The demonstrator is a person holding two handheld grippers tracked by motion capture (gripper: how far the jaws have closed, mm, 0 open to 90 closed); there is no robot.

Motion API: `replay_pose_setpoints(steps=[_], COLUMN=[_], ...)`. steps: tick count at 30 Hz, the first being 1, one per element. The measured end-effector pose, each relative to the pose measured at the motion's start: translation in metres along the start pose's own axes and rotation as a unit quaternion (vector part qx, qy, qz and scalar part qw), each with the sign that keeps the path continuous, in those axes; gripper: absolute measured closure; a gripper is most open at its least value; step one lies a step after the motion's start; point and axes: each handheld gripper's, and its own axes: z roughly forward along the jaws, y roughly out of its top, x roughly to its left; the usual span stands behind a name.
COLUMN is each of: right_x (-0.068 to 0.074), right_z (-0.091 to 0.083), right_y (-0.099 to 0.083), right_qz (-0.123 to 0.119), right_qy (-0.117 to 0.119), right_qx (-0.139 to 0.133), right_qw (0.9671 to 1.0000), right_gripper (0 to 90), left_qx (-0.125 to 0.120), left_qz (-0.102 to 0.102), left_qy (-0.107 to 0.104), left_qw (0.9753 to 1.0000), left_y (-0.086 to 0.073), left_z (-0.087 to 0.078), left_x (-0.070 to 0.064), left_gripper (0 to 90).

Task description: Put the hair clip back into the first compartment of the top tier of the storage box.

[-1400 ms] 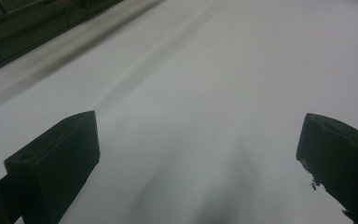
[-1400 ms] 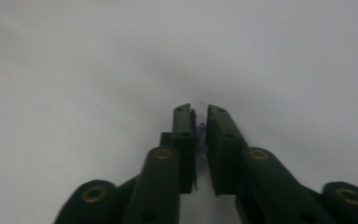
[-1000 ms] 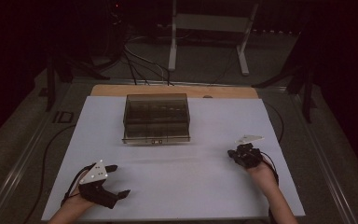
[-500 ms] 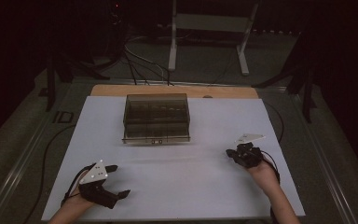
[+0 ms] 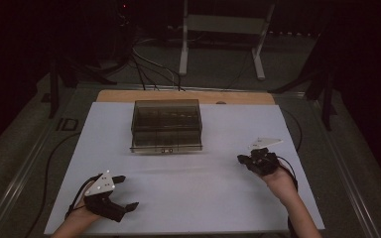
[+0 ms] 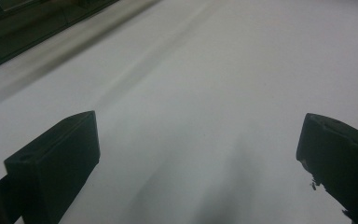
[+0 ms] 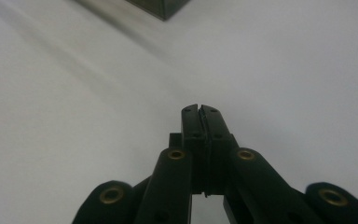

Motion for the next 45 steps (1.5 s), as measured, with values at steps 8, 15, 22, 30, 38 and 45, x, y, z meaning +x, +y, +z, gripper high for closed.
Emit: replay_pose_setpoints(steps=[8, 15, 22, 30, 38, 45], right_x=[0.007, 0.013, 0.021, 0.031, 0.043, 0.054], right_z=[-0.004, -0.01, -0.014, -0.015, -0.007, 0.001], right_y=[0.013, 0.027, 0.043, 0.063, 0.082, 0.099], right_qz=[-0.01, -0.019, -0.034, -0.045, -0.054, -0.064], right_qy=[0.004, 0.012, 0.017, 0.026, 0.039, 0.048], right_qx=[-0.006, -0.019, -0.029, -0.045, -0.051, -0.056], right_qw=[0.9999, 0.9996, 0.9989, 0.9976, 0.9965, 0.9952], right_gripper=[90.0, 90.0, 90.0, 90.0, 90.0, 90.0], left_qx=[0.0, 0.0, 0.002, 0.001, 0.001, 0.0], left_qz=[0.0, 0.002, 0.002, 0.002, 0.004, 0.005], left_qy=[0.0, 0.0, 0.0, 0.0, 0.0, 0.0], left_qw=[1.0, 1.0, 1.0, 1.0, 1.0, 1.0], left_y=[0.0, 0.0, 0.0, 0.0, 0.0, 0.0], left_z=[0.0, 0.0, 0.0, 0.0, 0.0, -0.001], left_x=[0.0, 0.0, 0.0, 0.0, 0.0, 0.0], left_gripper=[0.3, 0.3, 0.3, 0.3, 0.3, 0.3])
